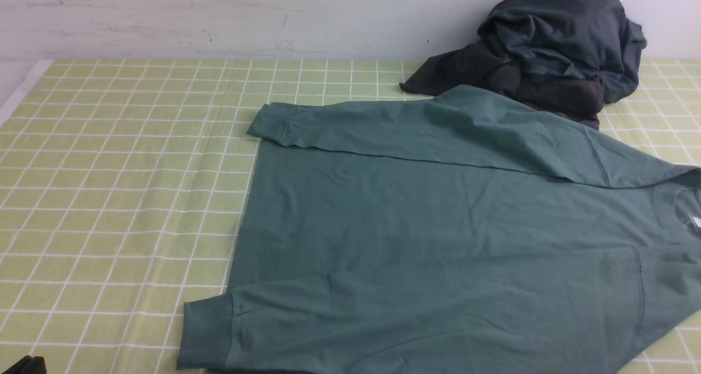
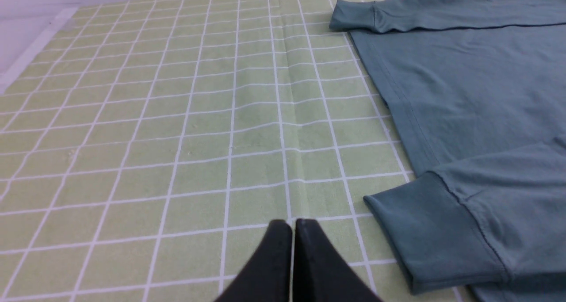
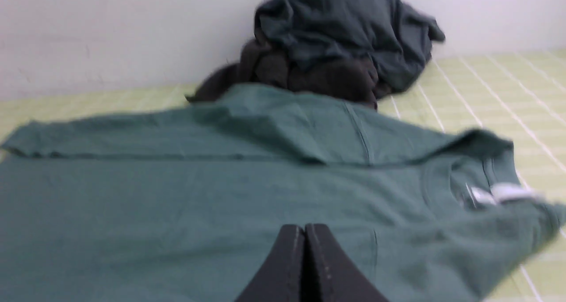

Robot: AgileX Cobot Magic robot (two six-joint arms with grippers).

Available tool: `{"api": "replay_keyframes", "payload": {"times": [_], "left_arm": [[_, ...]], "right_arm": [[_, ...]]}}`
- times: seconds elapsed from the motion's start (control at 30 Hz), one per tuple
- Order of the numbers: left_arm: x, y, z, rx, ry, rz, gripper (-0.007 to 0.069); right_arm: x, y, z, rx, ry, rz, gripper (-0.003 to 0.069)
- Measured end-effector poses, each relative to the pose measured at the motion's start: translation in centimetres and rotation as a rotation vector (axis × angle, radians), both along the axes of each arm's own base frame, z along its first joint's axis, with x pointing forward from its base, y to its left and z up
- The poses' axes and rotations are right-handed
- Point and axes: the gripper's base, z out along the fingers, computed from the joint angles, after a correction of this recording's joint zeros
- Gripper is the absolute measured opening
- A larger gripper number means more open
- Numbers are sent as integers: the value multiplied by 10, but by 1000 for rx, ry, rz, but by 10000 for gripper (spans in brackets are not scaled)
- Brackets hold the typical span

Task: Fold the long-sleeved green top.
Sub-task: Use the left arm to clamp the cuff closest to it

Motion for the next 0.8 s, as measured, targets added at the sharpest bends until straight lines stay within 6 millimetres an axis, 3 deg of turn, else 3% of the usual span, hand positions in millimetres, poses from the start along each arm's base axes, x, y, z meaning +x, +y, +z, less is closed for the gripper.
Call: {"api": "replay_keyframes", "payload": {"times": [0.07, 0.2, 0.33, 0.47, 0.6, 0.7, 0.8], "left_arm": [[1, 0, 4, -4, -53, 2, -3], [2, 1, 30, -24, -338, 11, -3], [-2, 2, 47, -41, -531, 17, -3], [-7, 3, 59, -83, -674, 22, -3], [-11, 5, 71, -249, -741, 13, -3], [-23, 5, 124, -330, -827, -18, -3], [-16, 2, 172, -279, -748, -22, -3]], "right_arm": [[0, 1, 7, 3, -75, 12, -14], [-9, 7, 40, -43, -463, 75, -14], [-22, 15, 60, -119, -730, 137, -14], [-31, 19, 68, -146, -861, 175, -14], [-32, 18, 70, -140, -876, 169, -14], [-35, 13, 97, -172, -874, 93, -14], [-31, 10, 135, -279, -815, 16, -14]]}}
